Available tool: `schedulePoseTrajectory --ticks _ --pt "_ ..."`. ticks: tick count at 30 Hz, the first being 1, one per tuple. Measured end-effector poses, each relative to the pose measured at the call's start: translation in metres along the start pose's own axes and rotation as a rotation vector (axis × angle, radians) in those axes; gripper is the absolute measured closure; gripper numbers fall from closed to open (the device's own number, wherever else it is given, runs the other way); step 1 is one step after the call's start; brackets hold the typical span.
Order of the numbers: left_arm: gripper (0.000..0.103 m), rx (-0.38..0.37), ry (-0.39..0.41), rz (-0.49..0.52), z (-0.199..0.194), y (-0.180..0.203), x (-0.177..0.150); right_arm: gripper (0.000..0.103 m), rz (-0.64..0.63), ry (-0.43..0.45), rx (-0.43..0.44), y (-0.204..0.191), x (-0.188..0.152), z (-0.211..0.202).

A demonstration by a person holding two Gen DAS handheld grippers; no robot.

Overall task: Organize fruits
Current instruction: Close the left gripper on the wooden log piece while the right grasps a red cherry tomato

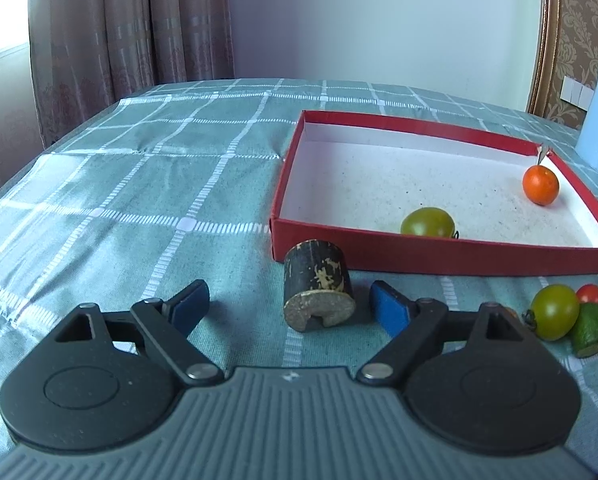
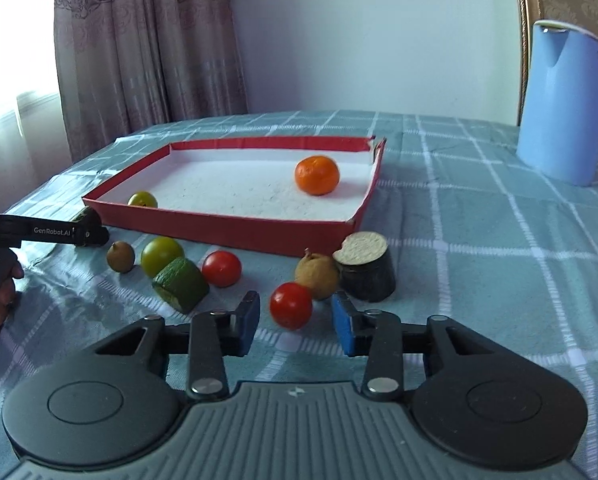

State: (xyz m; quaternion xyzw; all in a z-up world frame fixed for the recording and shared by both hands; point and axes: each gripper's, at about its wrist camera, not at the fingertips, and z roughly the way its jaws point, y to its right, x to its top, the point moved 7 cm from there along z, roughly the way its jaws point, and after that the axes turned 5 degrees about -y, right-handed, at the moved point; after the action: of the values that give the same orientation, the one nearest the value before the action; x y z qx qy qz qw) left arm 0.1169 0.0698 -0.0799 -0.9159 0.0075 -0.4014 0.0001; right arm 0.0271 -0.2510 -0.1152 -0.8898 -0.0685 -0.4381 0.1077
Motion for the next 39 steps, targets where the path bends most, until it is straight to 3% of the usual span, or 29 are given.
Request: schedulePoseTrajectory --ticks 4,6,15,18,21,24,30,39 --pt "0.016 -0.002 -0.001 -0.001 0.0001 -0.0006 0.0 0.068 0.002 -0.024 -0.018 -0.0038 0.0029 0.0097" --pt "0.016 -0.001 -0.002 0.0 0.0002 -0.0002 -0.0001 0.079 -0.008 -0.03 -0.043 -0.0063 0.003 0.0122" --pt "0.018 0.0 0.002 -0.001 -0.0004 -0.0002 -0.0001 0.08 0.036 0.0 -0.023 -0.0016 0.0042 0.0068" --pt "0.035 0.0 0.023 -0.013 -0.0038 -0.0021 0.0008 0.08 0.037 0.013 -0.016 -0.002 0.005 0.0045" --pt "0.04 0.0 0.026 -0.017 -0.0045 -0.003 0.0012 0.08 0.041 0.018 -0.016 -0.0015 0.0053 0.0037" --pt "0.056 -0.008 0.043 -0.01 -0.0081 -0.0012 0.0015 0.08 0.043 0.02 -0.015 -0.0016 0.0051 0.0035" --pt "0.073 -0.026 0.045 -0.01 -0.0085 -0.0001 0.0012 0.08 0.035 0.023 -0.018 -0.0024 0.0044 0.0034" --pt "0.072 -0.028 0.051 -0.01 -0.0089 0.0012 0.0008 0.08 0.034 0.028 -0.018 -0.0028 0.0052 0.0025"
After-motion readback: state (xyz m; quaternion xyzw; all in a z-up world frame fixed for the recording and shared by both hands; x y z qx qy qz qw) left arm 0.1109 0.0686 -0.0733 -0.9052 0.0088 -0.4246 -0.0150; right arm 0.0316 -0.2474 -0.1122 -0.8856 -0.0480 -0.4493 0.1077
